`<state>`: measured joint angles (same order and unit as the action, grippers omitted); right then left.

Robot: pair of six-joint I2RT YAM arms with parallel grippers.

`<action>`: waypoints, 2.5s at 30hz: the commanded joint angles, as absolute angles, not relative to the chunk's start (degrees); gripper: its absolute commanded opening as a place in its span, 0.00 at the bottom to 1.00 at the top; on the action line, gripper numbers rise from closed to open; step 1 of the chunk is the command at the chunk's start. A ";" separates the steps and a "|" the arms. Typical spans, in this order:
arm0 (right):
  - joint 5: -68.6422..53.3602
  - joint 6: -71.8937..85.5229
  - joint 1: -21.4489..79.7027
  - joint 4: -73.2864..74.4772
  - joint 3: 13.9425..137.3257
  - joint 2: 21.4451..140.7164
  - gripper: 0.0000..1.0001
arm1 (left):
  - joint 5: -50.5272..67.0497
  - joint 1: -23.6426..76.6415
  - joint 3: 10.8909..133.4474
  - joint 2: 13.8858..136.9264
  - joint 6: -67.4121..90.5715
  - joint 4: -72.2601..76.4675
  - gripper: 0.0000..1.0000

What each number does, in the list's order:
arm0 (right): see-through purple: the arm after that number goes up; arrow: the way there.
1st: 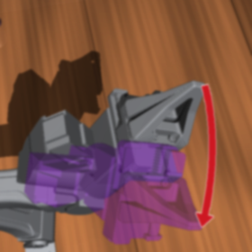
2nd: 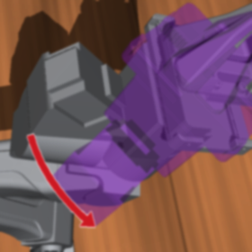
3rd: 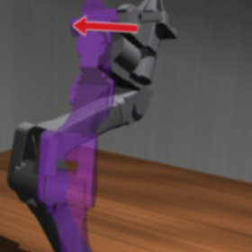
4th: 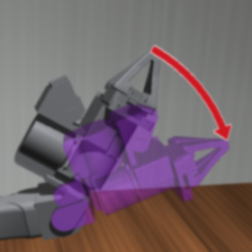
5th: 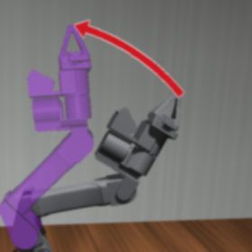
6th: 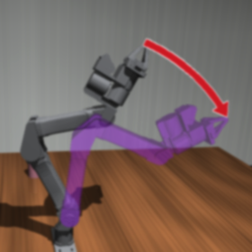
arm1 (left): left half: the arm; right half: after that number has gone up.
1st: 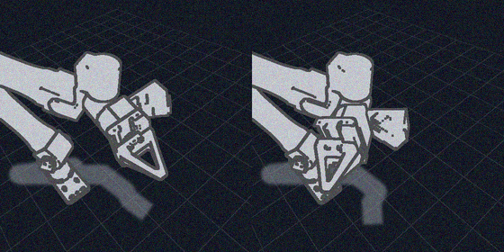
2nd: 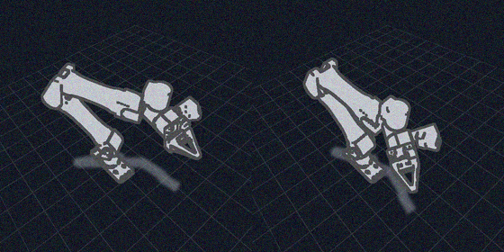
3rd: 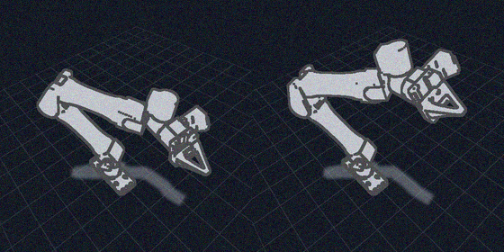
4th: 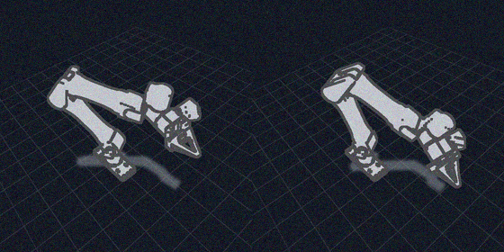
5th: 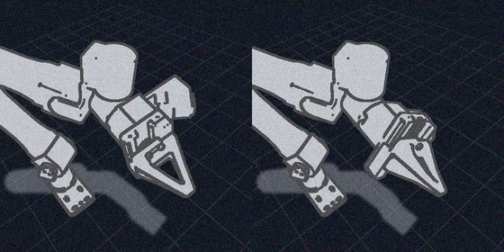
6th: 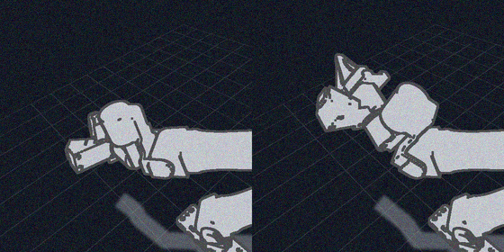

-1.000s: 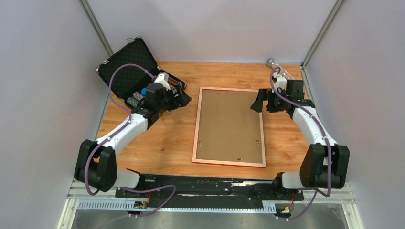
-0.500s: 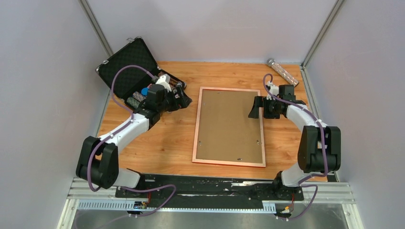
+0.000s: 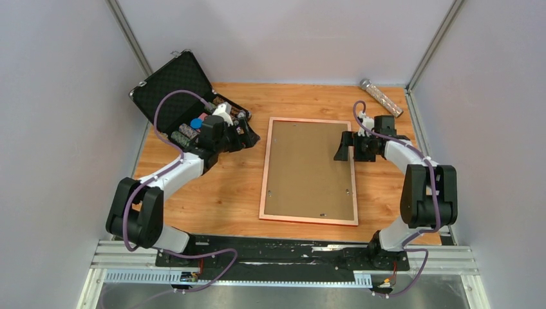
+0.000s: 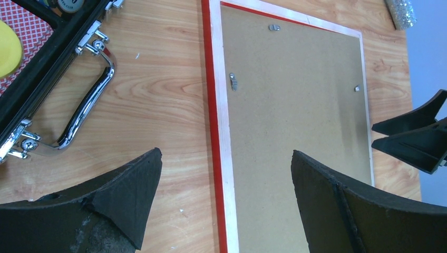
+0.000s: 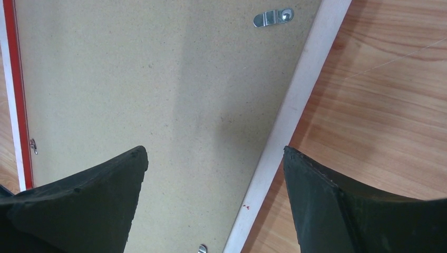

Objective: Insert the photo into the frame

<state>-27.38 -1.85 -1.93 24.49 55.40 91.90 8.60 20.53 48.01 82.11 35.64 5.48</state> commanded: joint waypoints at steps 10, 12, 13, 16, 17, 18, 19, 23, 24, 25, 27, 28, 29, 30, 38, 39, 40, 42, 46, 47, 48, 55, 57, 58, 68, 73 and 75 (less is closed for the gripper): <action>-30.97 -1.54 -1.58 22.84 55.55 93.99 0.96 | 8.71 20.21 47.58 87.18 36.13 8.51 1.00; -31.50 -1.50 -1.59 23.00 55.51 94.35 0.96 | 9.08 20.21 47.88 88.59 36.60 8.38 1.00; -31.88 -1.50 -1.60 23.11 55.60 94.53 0.96 | 9.24 20.21 48.02 89.67 36.84 8.32 1.00; -32.51 -1.49 -1.58 23.31 55.69 94.95 0.96 | 10.39 20.26 48.82 91.95 37.77 8.02 1.00; -32.80 -1.54 -1.58 23.34 55.71 95.21 0.96 | 10.56 20.29 49.02 93.15 38.00 8.01 1.00; -33.44 -1.58 -1.60 23.44 55.69 95.37 0.96 | 11.14 20.34 49.39 93.77 38.39 7.93 1.00; -33.96 -1.57 -1.58 23.51 55.78 95.43 0.96 | 11.46 20.53 49.57 95.03 38.82 7.88 1.00; -34.17 -1.58 -1.58 23.66 55.97 95.97 0.96 | 12.87 21.64 51.26 98.32 39.37 7.37 1.00; -34.42 -1.58 -1.63 23.65 55.96 96.05 0.96 | 13.26 22.15 51.52 98.82 39.51 7.33 1.00; -34.62 -1.58 -1.59 23.74 55.95 96.11 0.96 | 13.69 22.41 51.97 99.85 39.65 7.17 1.00; -35.17 -1.58 -1.58 23.81 55.99 96.30 0.96 | 14.33 23.19 52.66 101.21 40.05 7.04 1.00; -35.39 -1.56 -1.58 23.90 56.05 96.42 0.96 | 14.55 23.73 52.92 102.05 40.11 6.99 1.00; -35.55 -1.50 -1.58 23.99 56.08 96.55 0.96 | 15.06 23.99 53.44 102.44 40.30 6.96 1.00; -35.79 -1.50 -1.58 24.06 56.10 96.65 0.96 | 15.27 24.52 53.70 103.11 40.41 6.86 1.00; -38.23 -0.99 -1.58 25.53 56.62 97.73 0.96 | 16.48 27.04 55.43 105.94 41.27 6.26 1.00; -38.50 -0.90 -1.58 25.72 56.68 97.87 0.96 | 16.38 27.19 55.39 105.97 41.38 6.20 1.00; -38.87 -0.81 -1.58 25.90 56.77 97.99 0.95 | 16.41 27.47 55.33 105.99 41.68 6.14 1.00; -39.19 -0.70 -1.59 26.18 56.99 98.16 0.96 | 16.14 27.89 55.25 106.00 42.12 6.15 1.00; -36.14 -0.48 -1.71 26.27 57.19 97.24 0.95 | 15.22 28.44 55.07 105.74 42.80 5.70 1.00; -35.08 -0.37 -1.85 26.12 57.28 96.62 0.95 | 14.86 28.42 55.00 105.69 42.85 5.62 1.00; -34.16 -0.35 -1.96 26.11 57.35 95.83 0.95 | 14.44 28.45 54.84 105.57 42.88 5.43 1.00; -30.78 -0.35 -2.20 25.14 57.10 90.52 0.95 | 13.49 28.48 54.43 104.82 42.98 5.00 1.00; -31.44 -0.31 -2.20 25.01 56.86 89.59 0.94 | 13.33 28.48 54.41 104.64 43.05 4.88 1.00; -31.73 -0.35 -2.20 24.97 56.72 89.19 0.94 | 13.33 28.48 54.41 104.66 43.06 4.98 1.00; -35.16 -0.35 -2.11 25.14 55.16 89.03 0.92 | 13.00 28.47 54.43 104.45 42.98 4.76 1.00; -37.49 -0.35 -2.11 25.30 54.80 90.87 0.90 | 12.81 28.47 54.49 104.26 42.85 4.70 1.00; -38.01 -0.35 -2.11 25.39 54.76 91.49 0.90 | 12.75 28.48 54.56 104.32 42.81 4.66 1.00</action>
<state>-35.22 -0.54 -2.37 26.02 55.09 90.52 12.73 27.35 55.13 103.88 41.95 8.80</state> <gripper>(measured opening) 0.904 0.998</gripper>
